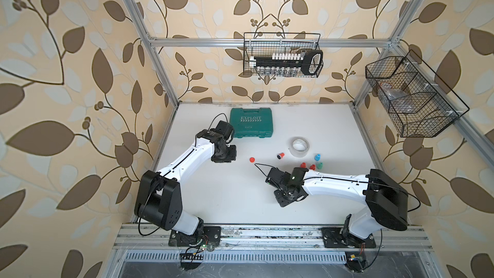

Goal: Close the stamp cap
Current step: Close the cover of the stamp.

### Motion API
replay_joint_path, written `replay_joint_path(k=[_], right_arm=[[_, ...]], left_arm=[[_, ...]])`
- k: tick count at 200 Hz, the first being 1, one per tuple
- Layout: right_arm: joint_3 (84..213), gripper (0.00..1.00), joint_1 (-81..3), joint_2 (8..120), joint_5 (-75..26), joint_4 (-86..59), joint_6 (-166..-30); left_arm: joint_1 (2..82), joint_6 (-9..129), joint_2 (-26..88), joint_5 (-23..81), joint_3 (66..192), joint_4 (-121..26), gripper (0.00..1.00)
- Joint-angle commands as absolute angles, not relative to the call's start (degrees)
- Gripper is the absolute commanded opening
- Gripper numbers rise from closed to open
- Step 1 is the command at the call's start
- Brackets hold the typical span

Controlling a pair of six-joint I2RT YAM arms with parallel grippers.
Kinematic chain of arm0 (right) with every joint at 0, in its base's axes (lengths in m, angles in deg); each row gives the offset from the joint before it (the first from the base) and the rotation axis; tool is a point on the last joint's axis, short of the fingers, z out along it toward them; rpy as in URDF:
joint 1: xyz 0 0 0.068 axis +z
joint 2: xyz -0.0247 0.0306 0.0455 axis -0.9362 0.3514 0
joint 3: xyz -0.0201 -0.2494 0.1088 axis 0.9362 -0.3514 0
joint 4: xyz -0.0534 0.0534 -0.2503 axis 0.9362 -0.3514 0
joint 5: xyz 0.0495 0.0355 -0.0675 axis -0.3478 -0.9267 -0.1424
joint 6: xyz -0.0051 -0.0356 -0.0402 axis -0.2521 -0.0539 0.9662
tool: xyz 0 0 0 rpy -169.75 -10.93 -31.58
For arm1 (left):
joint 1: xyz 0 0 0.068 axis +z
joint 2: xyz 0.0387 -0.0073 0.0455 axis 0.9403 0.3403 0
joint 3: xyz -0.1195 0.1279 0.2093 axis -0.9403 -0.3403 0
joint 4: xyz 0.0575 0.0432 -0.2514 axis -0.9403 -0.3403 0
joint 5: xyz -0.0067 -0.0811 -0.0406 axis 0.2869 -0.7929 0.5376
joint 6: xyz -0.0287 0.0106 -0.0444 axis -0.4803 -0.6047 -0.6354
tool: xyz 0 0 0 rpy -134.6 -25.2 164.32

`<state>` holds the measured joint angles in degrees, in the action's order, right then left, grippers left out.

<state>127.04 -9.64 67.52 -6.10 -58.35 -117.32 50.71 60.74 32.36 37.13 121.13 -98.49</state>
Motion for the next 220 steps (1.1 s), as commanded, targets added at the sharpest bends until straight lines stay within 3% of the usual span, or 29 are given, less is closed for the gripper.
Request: replay_joint_path(k=[1, 220], right_arm=[[126.5, 0.00, -9.1, 68.1, -6.2, -59.8, -117.6], [128.0, 0.00, -8.9, 69.7, -5.1, -62.3, -117.2]], left_arm=[[51.1, 61.5, 31.4, 38.3, 121.1, -99.5, 0.13], [51.1, 61.7, 31.2, 38.4, 121.2, -99.7, 0.13]])
